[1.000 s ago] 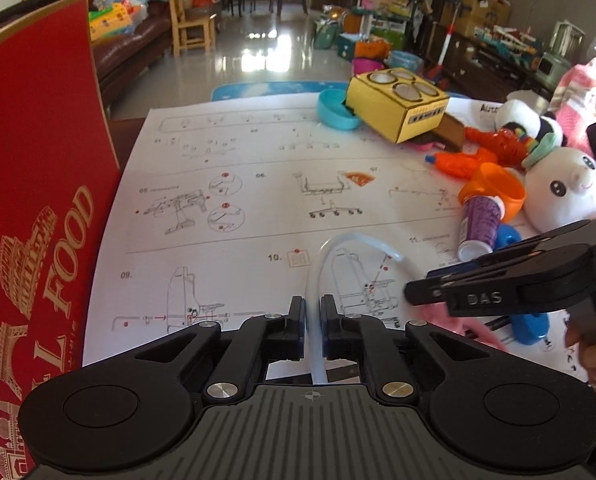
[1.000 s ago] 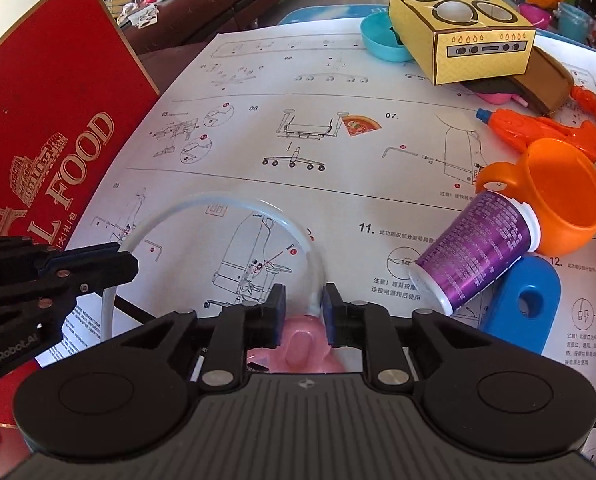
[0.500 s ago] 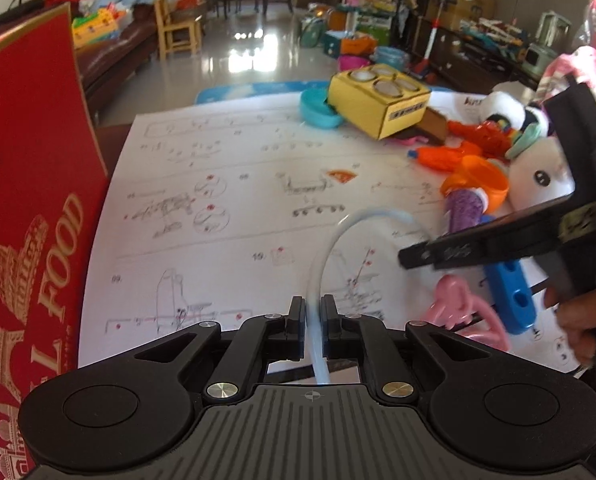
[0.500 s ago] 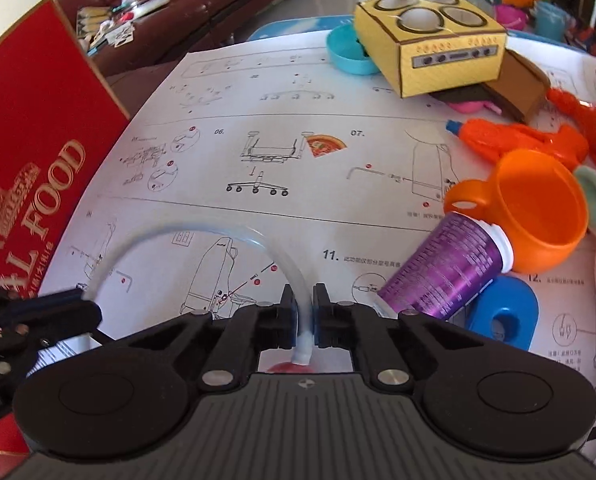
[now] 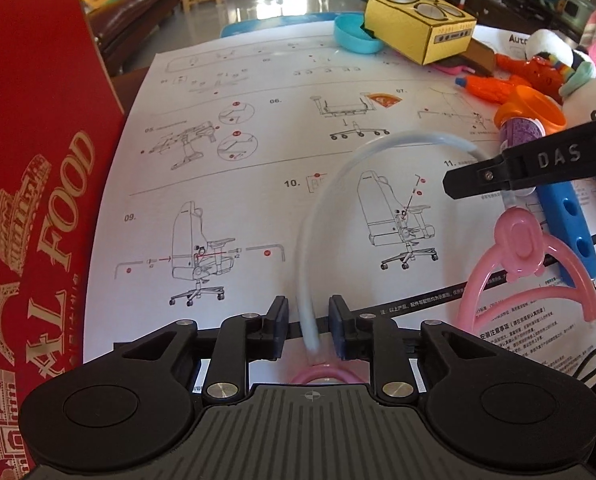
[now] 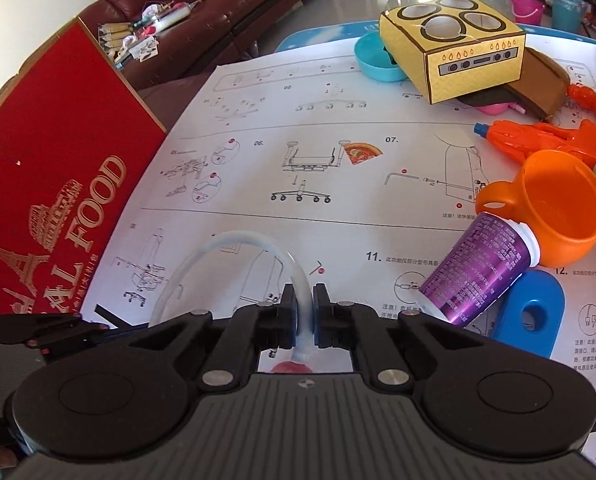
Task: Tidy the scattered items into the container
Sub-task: 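Lift the white headband with both grippers toward the red box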
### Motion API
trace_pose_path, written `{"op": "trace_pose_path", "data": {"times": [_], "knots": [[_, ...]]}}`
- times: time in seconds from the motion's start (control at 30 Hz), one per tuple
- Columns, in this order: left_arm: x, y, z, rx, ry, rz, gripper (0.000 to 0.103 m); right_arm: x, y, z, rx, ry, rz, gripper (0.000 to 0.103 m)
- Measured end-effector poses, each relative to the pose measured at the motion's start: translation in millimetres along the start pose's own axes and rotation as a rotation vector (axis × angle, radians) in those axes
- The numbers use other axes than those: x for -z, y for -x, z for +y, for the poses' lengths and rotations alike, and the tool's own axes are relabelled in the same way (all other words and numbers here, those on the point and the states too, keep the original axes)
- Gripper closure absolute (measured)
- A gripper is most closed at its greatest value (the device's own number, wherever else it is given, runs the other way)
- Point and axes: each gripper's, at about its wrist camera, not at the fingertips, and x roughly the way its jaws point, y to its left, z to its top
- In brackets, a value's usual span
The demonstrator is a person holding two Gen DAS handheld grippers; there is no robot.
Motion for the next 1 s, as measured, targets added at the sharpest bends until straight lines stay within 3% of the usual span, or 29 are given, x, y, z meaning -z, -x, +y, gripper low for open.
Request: {"op": "trace_pose_path", "data": {"times": [0.03, 0.07, 0.1, 0.17, 0.63, 0.83, 1.0], "knots": [[-0.6, -0.5, -0.1, -0.003, 0.007, 0.000, 0.064, -0.8, 3.4, 0.5, -0.010, -0.004, -0.009, 0.094], [-1.0, -0.8, 0.9, -0.004, 0.017, 0.001, 0.077, -1.9, 7.5, 1.0, -0.023, -0.004, -0.020, 0.094], [-0.8, -0.7, 1.8, -0.011, 0.021, -0.002, 0.098, -3.1, 10.9, 1.3, -0.028, -0.001, -0.028, 0.094], [-0.4, -0.3, 3.7, -0.016, 0.030, 0.003, 0.101, -4.5, 13.9, 0.5, -0.014, 0.011, -0.034, 0.094], [4.3, 7.1, 1.9, -0.081, 0.036, -0.006, 0.101, 13.7, 1.6, -8.0, 0.047, 0.049, 0.041, 0.094], [3.9, 5.2, -2.3, -0.104, 0.037, 0.038, 0.101, 14.4, 2.5, -4.9, 0.049, 0.063, 0.040, 0.094], [0.6, 18.6, -2.6, -0.088, 0.051, 0.020, 0.101, 8.6, 13.6, -1.0, 0.037, 0.063, 0.004, 0.094]]}}
